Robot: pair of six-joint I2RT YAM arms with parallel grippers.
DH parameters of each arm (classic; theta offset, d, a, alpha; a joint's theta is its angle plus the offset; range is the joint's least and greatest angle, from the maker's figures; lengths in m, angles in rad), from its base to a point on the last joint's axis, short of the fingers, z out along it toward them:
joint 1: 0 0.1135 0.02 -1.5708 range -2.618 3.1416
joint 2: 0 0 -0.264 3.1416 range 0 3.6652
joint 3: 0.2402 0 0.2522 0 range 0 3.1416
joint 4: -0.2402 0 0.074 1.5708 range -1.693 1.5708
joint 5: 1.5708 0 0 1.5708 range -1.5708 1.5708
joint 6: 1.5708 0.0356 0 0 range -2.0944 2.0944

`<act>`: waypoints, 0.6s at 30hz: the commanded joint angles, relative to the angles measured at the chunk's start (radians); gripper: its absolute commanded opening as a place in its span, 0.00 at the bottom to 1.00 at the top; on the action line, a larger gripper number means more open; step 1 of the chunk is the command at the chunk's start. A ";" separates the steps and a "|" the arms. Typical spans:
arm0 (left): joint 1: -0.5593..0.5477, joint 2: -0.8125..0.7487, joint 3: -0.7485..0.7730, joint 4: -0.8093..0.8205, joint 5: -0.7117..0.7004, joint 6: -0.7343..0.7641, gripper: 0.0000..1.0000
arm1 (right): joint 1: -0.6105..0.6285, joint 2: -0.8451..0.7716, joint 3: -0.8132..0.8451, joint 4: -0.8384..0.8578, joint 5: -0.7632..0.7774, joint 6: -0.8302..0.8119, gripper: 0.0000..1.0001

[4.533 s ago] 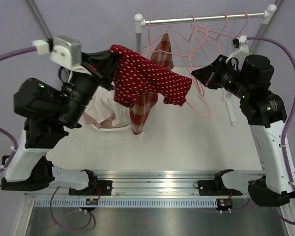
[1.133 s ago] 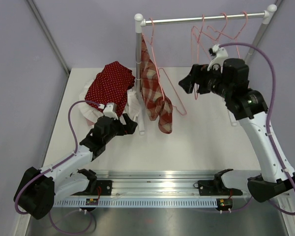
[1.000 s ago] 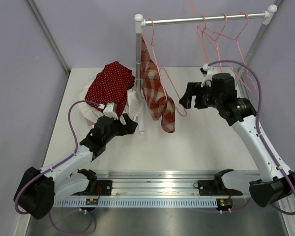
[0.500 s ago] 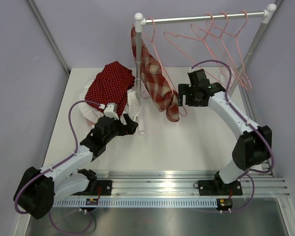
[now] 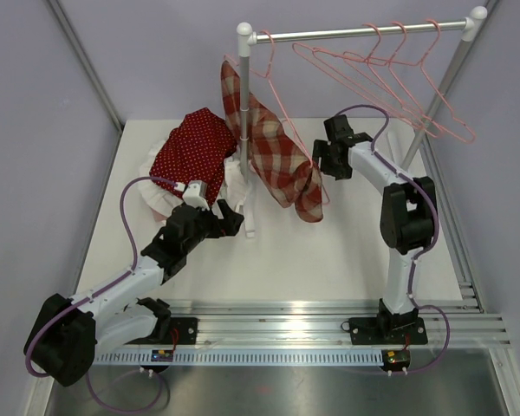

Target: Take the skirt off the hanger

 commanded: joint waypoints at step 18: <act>-0.005 -0.027 -0.033 0.150 0.005 -0.005 0.99 | 0.051 0.424 0.398 -0.382 0.055 -0.035 0.63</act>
